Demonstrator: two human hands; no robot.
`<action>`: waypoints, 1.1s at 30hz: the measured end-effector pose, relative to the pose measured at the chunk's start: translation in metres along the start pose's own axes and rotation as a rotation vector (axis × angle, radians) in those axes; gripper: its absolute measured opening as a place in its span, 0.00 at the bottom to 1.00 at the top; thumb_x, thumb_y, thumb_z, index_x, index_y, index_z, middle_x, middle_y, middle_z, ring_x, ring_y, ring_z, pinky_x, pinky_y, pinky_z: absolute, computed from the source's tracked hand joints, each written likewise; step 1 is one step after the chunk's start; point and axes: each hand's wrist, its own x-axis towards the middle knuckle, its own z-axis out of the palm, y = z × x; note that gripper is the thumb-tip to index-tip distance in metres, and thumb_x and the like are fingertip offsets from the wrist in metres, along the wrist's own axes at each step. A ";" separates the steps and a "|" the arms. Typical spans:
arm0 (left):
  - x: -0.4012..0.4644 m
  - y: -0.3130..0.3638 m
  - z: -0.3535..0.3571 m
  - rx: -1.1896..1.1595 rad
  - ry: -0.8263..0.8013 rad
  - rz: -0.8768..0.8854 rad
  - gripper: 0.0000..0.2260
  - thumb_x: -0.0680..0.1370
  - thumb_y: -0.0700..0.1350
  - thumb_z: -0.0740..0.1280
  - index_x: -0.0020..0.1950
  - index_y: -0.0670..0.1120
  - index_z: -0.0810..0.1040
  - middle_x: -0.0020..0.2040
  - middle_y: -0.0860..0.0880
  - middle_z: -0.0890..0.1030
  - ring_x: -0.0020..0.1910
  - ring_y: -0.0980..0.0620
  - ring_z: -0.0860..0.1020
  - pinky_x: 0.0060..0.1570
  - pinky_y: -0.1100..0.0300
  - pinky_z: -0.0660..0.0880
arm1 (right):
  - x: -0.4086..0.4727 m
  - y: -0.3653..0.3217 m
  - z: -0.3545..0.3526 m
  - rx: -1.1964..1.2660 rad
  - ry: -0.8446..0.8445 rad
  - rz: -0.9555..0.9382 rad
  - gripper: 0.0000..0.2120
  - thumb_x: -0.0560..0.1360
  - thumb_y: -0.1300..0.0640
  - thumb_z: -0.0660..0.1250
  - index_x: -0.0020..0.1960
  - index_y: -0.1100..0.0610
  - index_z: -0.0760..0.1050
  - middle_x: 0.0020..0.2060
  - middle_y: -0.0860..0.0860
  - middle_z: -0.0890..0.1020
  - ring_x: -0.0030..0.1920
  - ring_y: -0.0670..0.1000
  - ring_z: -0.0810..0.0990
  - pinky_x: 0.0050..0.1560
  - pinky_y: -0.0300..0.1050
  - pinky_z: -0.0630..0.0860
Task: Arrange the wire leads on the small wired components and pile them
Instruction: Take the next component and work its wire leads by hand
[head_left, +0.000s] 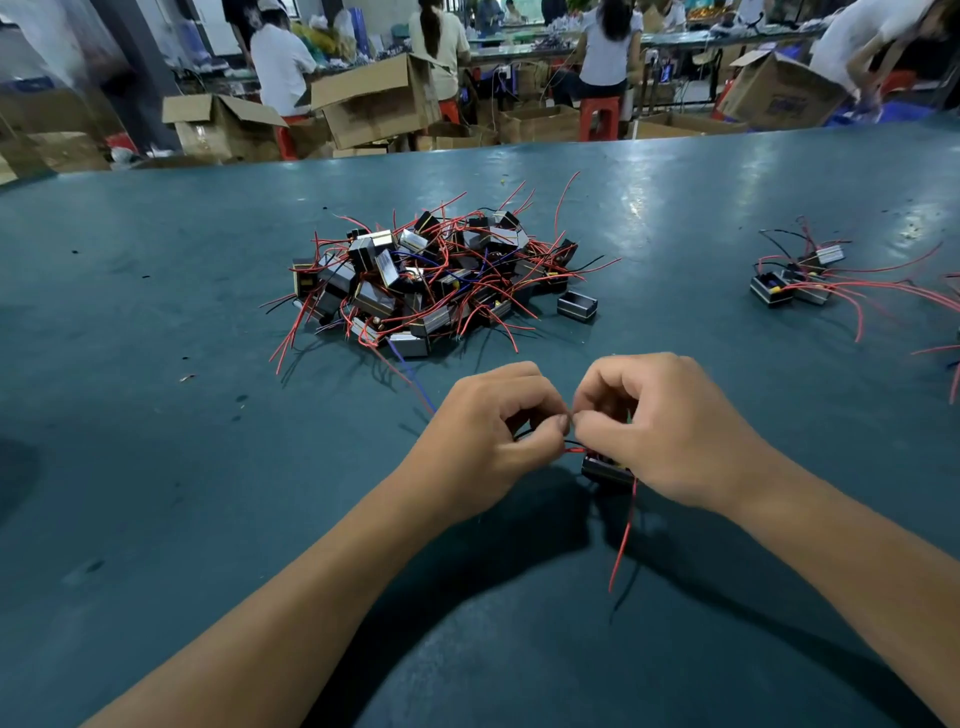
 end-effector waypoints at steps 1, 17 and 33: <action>0.000 0.000 0.000 0.039 0.015 0.042 0.04 0.75 0.36 0.69 0.40 0.42 0.81 0.38 0.53 0.76 0.36 0.57 0.73 0.38 0.65 0.67 | 0.002 -0.001 0.002 0.086 -0.020 0.111 0.06 0.67 0.53 0.68 0.34 0.55 0.78 0.25 0.46 0.76 0.26 0.47 0.68 0.27 0.39 0.67; -0.001 0.001 -0.005 -0.293 -0.058 -0.221 0.08 0.77 0.45 0.65 0.39 0.48 0.81 0.33 0.56 0.76 0.32 0.57 0.70 0.34 0.66 0.65 | 0.003 0.015 -0.022 -0.583 0.087 -0.755 0.06 0.76 0.59 0.69 0.50 0.60 0.82 0.43 0.52 0.83 0.42 0.56 0.82 0.33 0.52 0.78; -0.001 0.001 -0.001 -0.022 -0.015 -0.028 0.05 0.77 0.41 0.68 0.42 0.43 0.82 0.38 0.49 0.78 0.38 0.48 0.74 0.41 0.51 0.69 | 0.002 0.000 -0.003 -0.066 -0.002 -0.112 0.05 0.67 0.55 0.67 0.34 0.53 0.79 0.25 0.48 0.78 0.26 0.48 0.73 0.29 0.44 0.71</action>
